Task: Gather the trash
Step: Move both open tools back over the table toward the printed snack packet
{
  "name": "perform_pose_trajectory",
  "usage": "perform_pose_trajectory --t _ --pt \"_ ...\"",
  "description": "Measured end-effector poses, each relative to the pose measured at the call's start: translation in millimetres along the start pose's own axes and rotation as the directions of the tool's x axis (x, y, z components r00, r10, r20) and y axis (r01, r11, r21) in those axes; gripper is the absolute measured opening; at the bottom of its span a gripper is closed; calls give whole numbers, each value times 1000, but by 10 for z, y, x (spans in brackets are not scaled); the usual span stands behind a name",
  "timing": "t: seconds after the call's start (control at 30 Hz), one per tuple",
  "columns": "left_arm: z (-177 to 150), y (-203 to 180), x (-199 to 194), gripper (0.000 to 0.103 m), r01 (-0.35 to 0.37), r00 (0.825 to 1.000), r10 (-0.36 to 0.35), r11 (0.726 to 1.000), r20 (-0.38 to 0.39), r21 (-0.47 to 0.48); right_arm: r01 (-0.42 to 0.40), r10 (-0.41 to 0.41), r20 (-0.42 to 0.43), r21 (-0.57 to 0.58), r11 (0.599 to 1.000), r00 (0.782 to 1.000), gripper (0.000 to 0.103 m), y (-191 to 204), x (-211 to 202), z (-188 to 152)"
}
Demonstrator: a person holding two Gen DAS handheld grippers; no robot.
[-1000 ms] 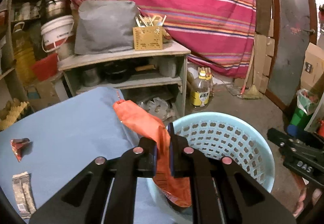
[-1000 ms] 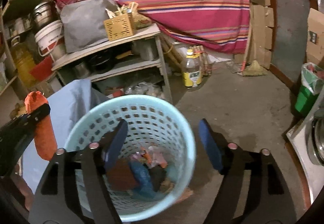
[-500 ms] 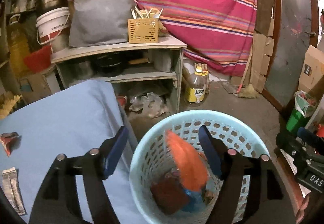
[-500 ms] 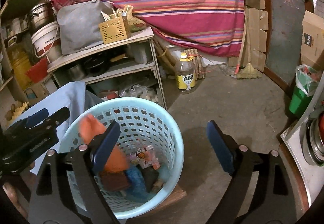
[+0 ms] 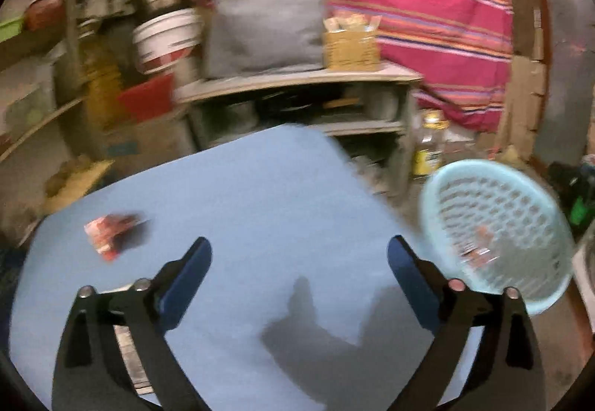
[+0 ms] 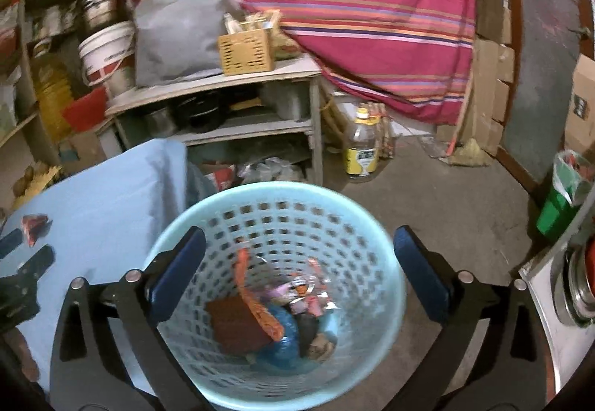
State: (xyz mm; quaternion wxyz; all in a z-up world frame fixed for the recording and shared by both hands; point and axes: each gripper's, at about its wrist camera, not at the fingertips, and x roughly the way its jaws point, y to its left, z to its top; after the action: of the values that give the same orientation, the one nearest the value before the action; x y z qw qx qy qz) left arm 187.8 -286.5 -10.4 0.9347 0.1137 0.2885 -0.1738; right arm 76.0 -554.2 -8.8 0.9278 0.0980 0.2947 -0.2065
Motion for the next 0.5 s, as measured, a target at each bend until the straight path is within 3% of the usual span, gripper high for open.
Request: perform_pose_trajectory --t 0.23,0.4,0.5 --pt "-377 1057 68 96 -151 986 141 983 -93 -108 -25 24 -11 -116 993 1000 99 738 59 -68" --pt "-548 1570 151 96 -151 976 117 971 -182 -185 -90 87 -40 -107 990 995 99 1137 118 -75" --pt "-691 1697 280 96 -153 965 110 973 -237 -171 -128 125 -39 -101 987 991 99 1359 134 -42"
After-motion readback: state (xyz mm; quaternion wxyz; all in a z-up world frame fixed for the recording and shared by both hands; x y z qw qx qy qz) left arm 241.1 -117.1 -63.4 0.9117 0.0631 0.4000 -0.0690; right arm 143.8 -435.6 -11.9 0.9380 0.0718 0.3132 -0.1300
